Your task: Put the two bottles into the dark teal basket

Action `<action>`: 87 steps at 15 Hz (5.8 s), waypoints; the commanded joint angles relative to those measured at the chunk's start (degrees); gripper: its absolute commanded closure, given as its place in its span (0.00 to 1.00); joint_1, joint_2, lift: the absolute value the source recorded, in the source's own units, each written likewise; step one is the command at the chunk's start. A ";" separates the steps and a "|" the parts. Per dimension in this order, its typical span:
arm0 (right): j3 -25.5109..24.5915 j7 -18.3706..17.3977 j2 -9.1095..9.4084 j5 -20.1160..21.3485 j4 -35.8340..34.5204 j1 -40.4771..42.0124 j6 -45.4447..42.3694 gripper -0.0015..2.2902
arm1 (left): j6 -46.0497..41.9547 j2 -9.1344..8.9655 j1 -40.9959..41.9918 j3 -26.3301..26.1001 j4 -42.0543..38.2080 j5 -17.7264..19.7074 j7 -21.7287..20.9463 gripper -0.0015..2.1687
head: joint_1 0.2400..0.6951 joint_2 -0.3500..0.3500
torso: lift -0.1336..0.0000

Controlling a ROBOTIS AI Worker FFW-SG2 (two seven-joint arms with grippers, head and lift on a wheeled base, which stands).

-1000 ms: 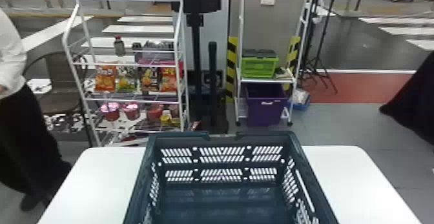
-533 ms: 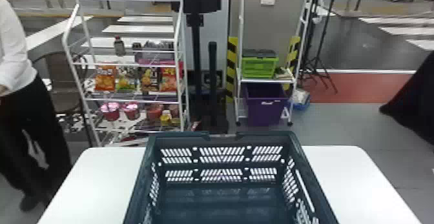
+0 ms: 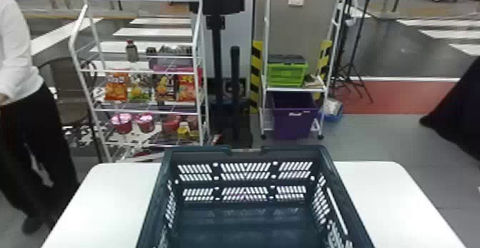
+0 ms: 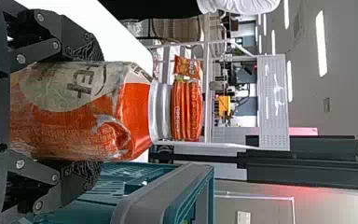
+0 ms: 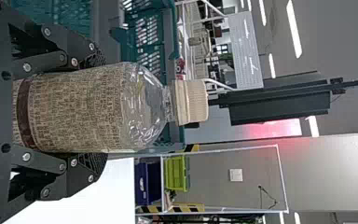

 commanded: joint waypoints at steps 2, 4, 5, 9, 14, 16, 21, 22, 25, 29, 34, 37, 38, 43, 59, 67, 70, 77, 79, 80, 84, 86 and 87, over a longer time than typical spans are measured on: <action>1.07 -1.49 0.05 1.19 -9.08 -3.87 14.50 0.88 | 0.00 0.09 -0.89 0.05 0.95 0.27 -0.35 0.99 | 0.57 0.50 | 1.00; 2.83 -2.90 0.05 2.51 -14.00 -7.39 24.52 0.88 | 0.00 0.09 -1.16 0.23 1.39 0.62 -0.44 0.99 | 0.57 0.50 | 1.00; 3.71 -3.78 0.05 3.39 -15.94 -8.97 28.38 0.88 | 0.00 0.09 -1.24 0.41 1.57 0.70 -0.53 0.99 | 0.57 0.50 | 1.00; 9.34 -11.16 0.00 4.27 -19.89 -19.69 49.65 0.88 | 0.00 0.09 -1.33 1.55 3.06 1.93 -1.58 0.99 | 0.57 0.50 | 1.00; 17.51 -19.33 -3.69 4.18 -16.64 -40.08 78.13 0.88 | -0.18 1.05 -1.95 1.64 4.65 3.25 -2.02 0.99 | 0.57 0.50 | 1.00; 19.53 -20.56 -3.25 4.09 -13.83 -45.71 83.40 0.88 | -0.35 1.14 -2.04 2.16 5.35 3.87 -2.63 0.99 | 0.57 0.50 | 1.00; 21.64 -20.83 -0.09 3.57 -2.31 -57.05 88.85 0.88 | -0.70 1.23 -2.04 2.87 6.40 4.66 -3.34 0.99 | 0.57 0.50 | 1.00; 21.73 -20.83 0.05 3.21 0.50 -59.07 88.85 0.88 | -0.88 1.32 -2.04 2.87 6.58 4.84 -3.34 0.99 | 0.57 0.50 | 1.00; 22.08 -20.83 0.05 1.90 7.97 -63.02 88.85 0.87 | -1.58 1.32 -1.95 3.13 7.11 5.19 -3.87 0.99 | 0.57 0.50 | 1.00; 22.43 -20.83 0.05 -1.09 11.05 -64.52 88.50 0.18 | -1.76 1.23 -1.95 3.74 7.37 5.45 -4.04 0.99 | 0.57 0.50 | 1.00; 21.55 -20.83 0.05 -1.01 9.29 -63.02 82.52 0.02 | -1.76 1.23 -1.95 3.74 7.02 5.45 -4.13 0.99 | 0.57 0.50 | 1.00; 20.23 -20.65 -1.49 -1.27 6.39 -57.57 67.23 0.02 | -1.76 1.23 -1.95 3.74 6.76 5.45 -4.30 0.99 | 0.57 0.50 | 1.00; 19.36 -20.48 -2.99 -1.36 4.63 -54.23 60.02 0.02 | -1.76 1.23 -1.86 3.74 6.58 5.45 -4.39 0.99 | 0.57 0.50 | 1.00; 14.79 -19.77 -7.82 -1.27 -5.65 -35.07 38.58 0.02 | -1.41 1.32 -1.42 3.74 5.17 5.27 -4.57 0.99 | 0.57 0.50 | 1.00; 4.68 -11.07 -2.55 -4.52 8.06 -1.32 -14.33 0.03 | 8.08 0.26 1.74 7.79 -8.36 2.29 -4.30 0.99 | 0.57 0.50 | 1.00; 4.15 -9.49 -1.85 -5.58 11.22 0.26 -19.25 0.03 | 37.26 -1.93 -6.96 10.78 -28.66 -4.04 -8.44 0.99 | 0.57 0.50 | 1.00; 4.15 -9.58 -1.41 -4.96 11.13 1.58 -19.43 0.04 | 38.85 -1.93 -12.93 8.67 -28.66 -3.95 -13.01 0.99 | 0.57 0.50 | 1.00; 3.97 -9.58 0.05 -3.47 12.10 2.19 -19.43 0.04 | 52.03 2.55 -33.32 -2.14 -19.61 -4.04 -26.45 0.99 | 0.57 0.50 | 1.00; 3.97 -9.67 0.05 -3.47 12.28 2.02 -19.25 0.04 | 58.01 3.16 -39.83 -6.10 -16.18 -4.48 -30.14 0.99 | 0.57 0.50 | 1.00; 3.97 -9.67 0.05 -3.38 12.45 1.93 -19.25 0.04 | 60.29 3.34 -42.82 -7.77 -14.43 -4.83 -32.08 0.99 | 0.57 0.50 | 1.00; 3.97 -9.67 0.05 -3.38 13.68 1.93 -19.43 0.04 | 73.30 3.43 -53.01 -13.75 -11.09 -7.03 -40.60 0.99 | 0.57 0.50 | 1.00; 3.97 -9.67 0.05 -3.38 15.09 2.11 -22.07 0.04 | 82.44 3.25 -58.73 -17.88 -10.21 -10.02 -46.05 0.99 | 0.57 0.50 | 1.00; 3.80 -9.67 0.05 -3.38 15.70 2.19 -23.12 0.04 | 86.66 3.16 -61.36 -19.90 -9.50 -10.81 -48.16 0.99 | 0.57 0.50 | 1.00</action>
